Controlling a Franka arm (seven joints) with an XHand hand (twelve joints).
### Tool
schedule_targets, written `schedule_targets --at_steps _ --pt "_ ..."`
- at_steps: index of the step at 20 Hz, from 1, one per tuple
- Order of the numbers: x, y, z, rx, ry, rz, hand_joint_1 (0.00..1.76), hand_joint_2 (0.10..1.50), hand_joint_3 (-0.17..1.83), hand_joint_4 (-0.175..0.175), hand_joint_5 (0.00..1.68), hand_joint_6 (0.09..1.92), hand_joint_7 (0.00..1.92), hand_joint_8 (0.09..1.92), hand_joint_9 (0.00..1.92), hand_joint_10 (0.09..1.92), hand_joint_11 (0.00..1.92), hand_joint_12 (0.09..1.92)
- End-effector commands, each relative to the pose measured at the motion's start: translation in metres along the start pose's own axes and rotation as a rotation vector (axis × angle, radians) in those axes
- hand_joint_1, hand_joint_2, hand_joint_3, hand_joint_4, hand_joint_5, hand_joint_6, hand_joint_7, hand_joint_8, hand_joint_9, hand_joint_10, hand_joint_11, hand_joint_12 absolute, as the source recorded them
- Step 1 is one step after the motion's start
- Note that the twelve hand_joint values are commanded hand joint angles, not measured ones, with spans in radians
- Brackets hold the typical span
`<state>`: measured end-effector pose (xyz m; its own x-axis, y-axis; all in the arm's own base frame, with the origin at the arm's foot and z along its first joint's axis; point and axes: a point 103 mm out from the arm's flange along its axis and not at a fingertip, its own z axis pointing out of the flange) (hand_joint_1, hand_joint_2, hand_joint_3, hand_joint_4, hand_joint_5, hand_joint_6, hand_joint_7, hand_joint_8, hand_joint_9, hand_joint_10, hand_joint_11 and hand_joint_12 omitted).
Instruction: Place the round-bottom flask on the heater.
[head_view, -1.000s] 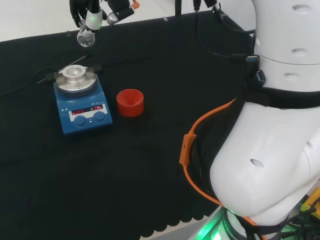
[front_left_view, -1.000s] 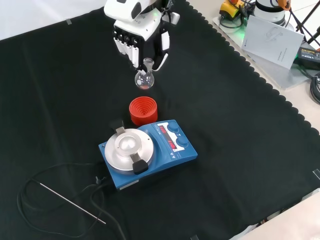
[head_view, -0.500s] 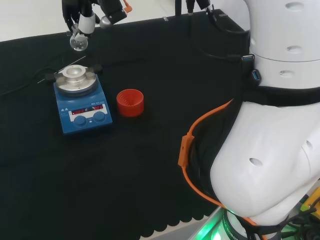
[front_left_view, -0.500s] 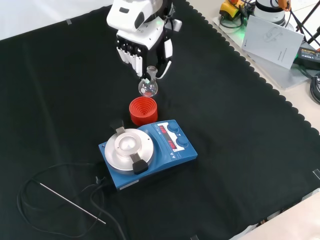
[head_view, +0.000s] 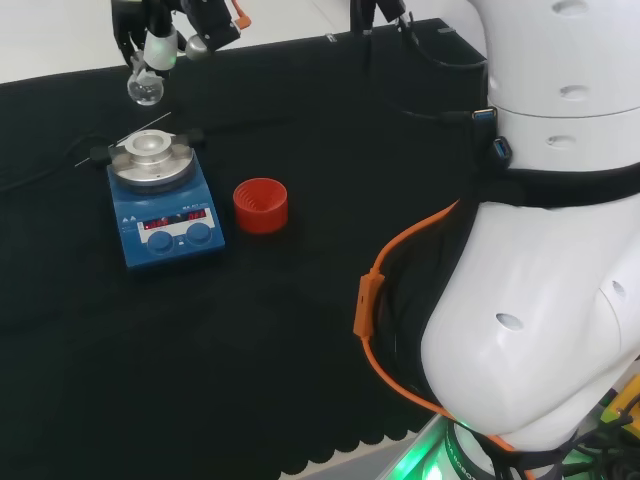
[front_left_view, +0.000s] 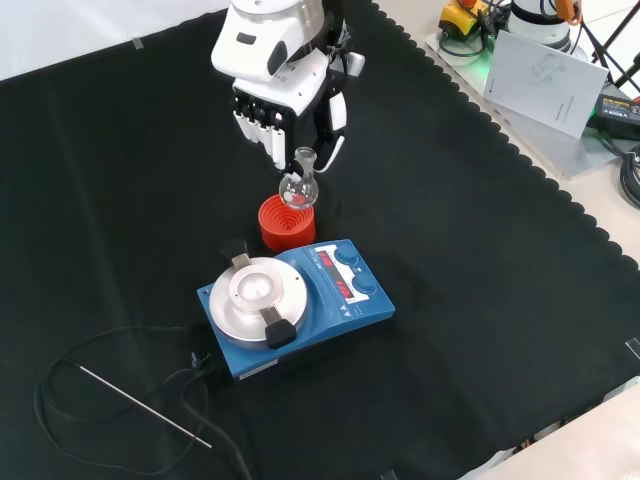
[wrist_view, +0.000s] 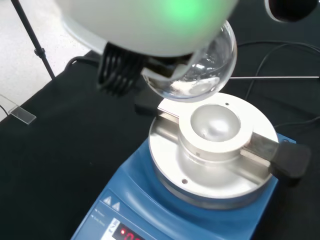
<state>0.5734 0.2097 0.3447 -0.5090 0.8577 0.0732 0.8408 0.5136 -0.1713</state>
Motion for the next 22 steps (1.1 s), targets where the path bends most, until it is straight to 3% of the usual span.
schedule_targets --at_steps 1,13,22 --pt "0.012 0.010 0.001 0.003 -0.005 -0.022 1.33 0.48 0.93 -0.175 1.25 0.66 1.48 0.61 1.67 0.38 1.58 0.96" --pt "0.011 0.030 0.013 0.020 -0.028 -0.049 1.33 0.47 0.94 -0.175 1.26 0.66 1.48 0.61 1.67 0.38 1.59 0.96" --pt "0.002 0.055 0.021 0.025 -0.001 -0.053 1.33 0.47 0.94 -0.175 1.26 0.66 1.48 0.61 1.67 0.38 1.59 0.96"
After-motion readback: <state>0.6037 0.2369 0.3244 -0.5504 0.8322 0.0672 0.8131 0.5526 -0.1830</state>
